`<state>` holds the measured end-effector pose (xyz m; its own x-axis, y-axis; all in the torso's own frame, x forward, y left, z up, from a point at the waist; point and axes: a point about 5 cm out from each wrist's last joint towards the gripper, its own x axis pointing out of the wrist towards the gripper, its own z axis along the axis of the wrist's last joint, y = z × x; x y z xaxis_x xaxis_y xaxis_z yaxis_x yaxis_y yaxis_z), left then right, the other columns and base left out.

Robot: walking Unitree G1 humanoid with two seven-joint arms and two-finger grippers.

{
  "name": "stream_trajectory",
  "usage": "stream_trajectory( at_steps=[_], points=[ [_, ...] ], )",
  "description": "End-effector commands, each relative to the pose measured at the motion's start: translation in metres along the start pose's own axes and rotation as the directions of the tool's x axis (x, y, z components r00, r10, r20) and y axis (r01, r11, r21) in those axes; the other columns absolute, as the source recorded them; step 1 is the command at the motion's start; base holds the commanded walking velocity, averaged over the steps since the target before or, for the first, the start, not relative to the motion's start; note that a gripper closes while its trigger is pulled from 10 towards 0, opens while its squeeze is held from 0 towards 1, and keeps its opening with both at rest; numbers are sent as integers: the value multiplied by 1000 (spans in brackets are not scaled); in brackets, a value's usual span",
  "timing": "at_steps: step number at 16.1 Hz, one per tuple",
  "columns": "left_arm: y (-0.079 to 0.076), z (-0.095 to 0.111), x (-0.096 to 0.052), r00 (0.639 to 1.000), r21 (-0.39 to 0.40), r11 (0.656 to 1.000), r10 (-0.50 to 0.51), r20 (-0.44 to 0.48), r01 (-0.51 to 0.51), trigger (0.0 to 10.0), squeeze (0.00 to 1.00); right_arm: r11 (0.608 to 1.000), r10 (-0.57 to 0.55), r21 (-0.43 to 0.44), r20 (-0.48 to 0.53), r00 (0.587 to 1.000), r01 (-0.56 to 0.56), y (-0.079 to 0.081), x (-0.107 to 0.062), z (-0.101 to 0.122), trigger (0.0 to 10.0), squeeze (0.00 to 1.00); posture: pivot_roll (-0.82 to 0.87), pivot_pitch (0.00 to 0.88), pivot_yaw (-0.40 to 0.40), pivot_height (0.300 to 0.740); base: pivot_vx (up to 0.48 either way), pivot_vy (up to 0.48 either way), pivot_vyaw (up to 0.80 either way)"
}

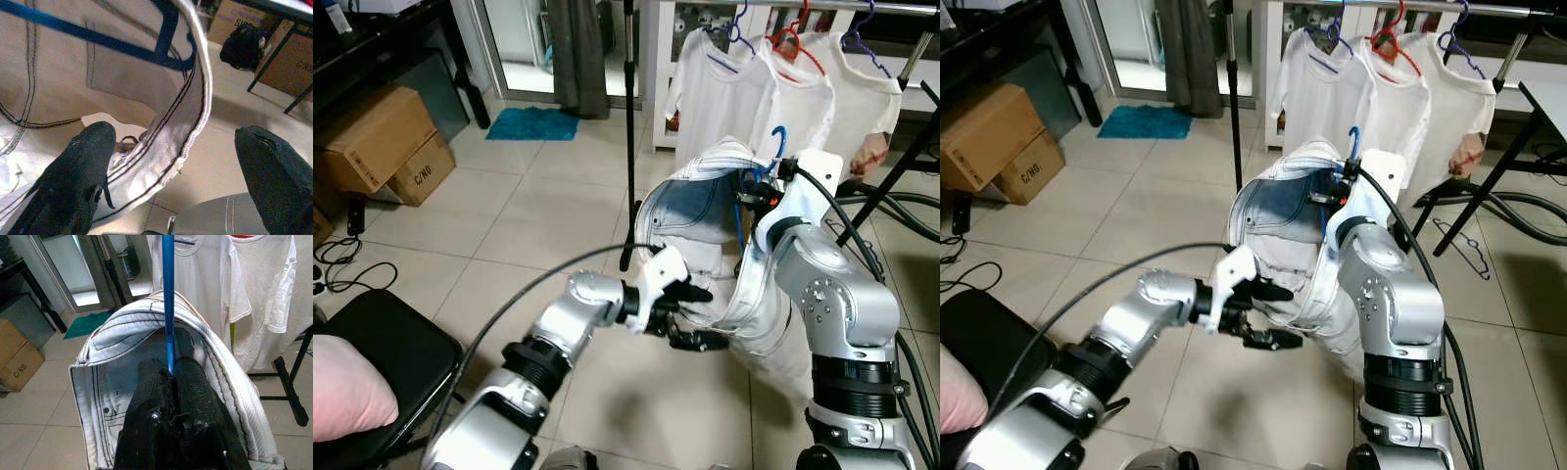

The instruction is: Hang hanger

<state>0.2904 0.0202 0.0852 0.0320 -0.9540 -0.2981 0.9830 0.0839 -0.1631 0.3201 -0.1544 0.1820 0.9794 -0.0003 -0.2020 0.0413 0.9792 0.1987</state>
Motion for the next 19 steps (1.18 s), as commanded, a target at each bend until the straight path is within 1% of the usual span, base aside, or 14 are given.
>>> stream_trajectory(
  at_steps=[1,2,6,9,12,16,19],
  points=[
    [1,2,2,1000,13,1000,0,-8,1,2275,0,1000,24,10,87,996,-25,7,0,19,10000,0,-97,0,67,740,0,0,0],
    [1,2,4,1000,3,1000,-3,4,3,0,0,1000,23,10,88,996,-24,7,0,19,10000,0,-99,0,68,740,0,0,0],
    [3,1,5,1000,6,1000,12,15,-12,0,0,999,29,17,95,995,-31,7,-1,20,10000,0,-101,0,70,740,0,0,0],
    [4,0,2,1000,14,1000,2,20,-2,0,0,999,42,10,93,995,-43,8,-1,21,10000,0,-97,0,65,740,0,0,0],
    [5,-2,0,1000,44,999,0,-4,1,0,0,999,49,5,91,995,-49,8,0,21,10000,0,-95,0,64,740,0,0,0],
    [6,-3,-1,1000,45,999,2,-8,-2,0,0,999,54,1,88,995,-54,9,0,20,10000,0,-97,0,65,740,0,0,0],
    [7,-6,0,1000,60,998,16,-21,-15,0,0,998,59,1,91,994,-60,9,-1,22,10000,0,-100,0,67,740,0,0,0]
  ],
)
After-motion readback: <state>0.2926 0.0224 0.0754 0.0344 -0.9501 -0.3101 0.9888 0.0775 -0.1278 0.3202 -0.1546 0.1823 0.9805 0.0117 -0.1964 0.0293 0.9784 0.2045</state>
